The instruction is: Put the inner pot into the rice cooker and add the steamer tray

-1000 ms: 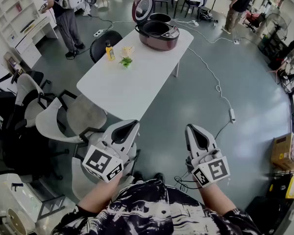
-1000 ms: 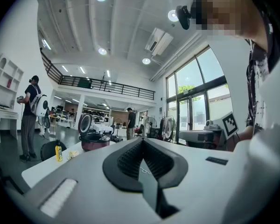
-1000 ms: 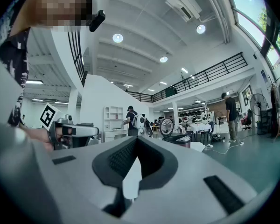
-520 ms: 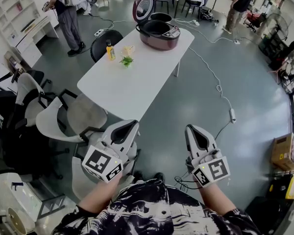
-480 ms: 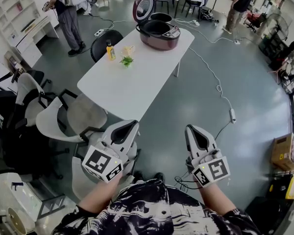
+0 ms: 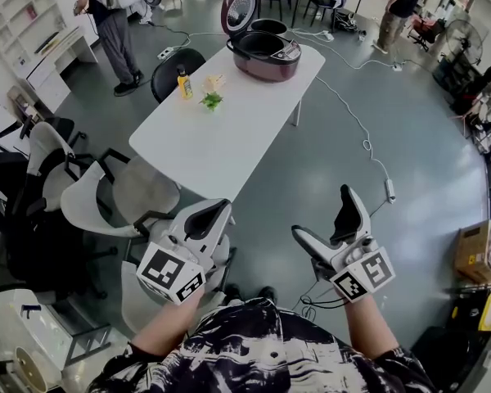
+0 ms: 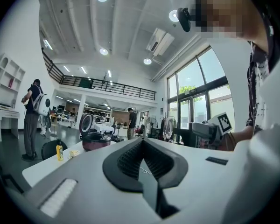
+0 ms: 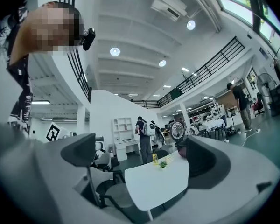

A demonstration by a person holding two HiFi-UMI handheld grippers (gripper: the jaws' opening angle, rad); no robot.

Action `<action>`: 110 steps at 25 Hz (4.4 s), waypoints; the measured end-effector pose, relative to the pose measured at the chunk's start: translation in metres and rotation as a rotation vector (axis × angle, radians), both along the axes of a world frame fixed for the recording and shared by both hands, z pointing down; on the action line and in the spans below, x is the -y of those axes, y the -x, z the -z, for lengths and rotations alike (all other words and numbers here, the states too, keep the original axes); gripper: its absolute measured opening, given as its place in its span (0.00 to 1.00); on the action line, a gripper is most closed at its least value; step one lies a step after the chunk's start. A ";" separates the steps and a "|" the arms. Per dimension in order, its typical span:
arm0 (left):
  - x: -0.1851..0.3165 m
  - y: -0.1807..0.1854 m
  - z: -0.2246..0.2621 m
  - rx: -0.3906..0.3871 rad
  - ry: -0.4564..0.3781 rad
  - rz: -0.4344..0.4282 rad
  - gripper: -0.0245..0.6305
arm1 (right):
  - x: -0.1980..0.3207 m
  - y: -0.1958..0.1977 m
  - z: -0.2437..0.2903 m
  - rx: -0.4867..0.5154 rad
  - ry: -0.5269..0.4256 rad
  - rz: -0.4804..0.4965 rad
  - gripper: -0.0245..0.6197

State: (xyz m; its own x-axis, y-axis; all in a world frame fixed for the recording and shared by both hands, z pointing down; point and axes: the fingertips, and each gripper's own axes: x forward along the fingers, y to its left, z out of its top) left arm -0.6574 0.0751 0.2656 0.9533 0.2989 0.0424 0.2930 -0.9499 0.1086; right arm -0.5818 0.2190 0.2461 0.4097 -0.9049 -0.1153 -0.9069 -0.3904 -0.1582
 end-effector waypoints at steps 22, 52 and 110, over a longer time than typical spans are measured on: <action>-0.074 -0.096 -0.020 0.031 -0.030 -0.028 0.04 | -0.095 -0.078 -0.030 0.011 0.060 -0.044 0.90; -0.049 -0.474 -0.033 0.045 -0.029 -0.105 0.04 | -0.046 -0.438 -0.030 -0.011 0.073 -0.052 0.89; 0.207 -0.720 -0.039 0.044 0.009 0.864 0.04 | 0.300 -0.821 -0.047 -0.083 0.191 0.834 0.89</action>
State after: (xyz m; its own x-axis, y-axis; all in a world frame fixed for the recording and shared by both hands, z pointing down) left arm 0.0631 -0.1317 0.3043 0.8439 -0.5297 0.0855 -0.5364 -0.8367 0.1111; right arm 0.2393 -0.0806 0.2927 -0.4011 -0.9134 0.0693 -0.9150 0.3959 -0.0779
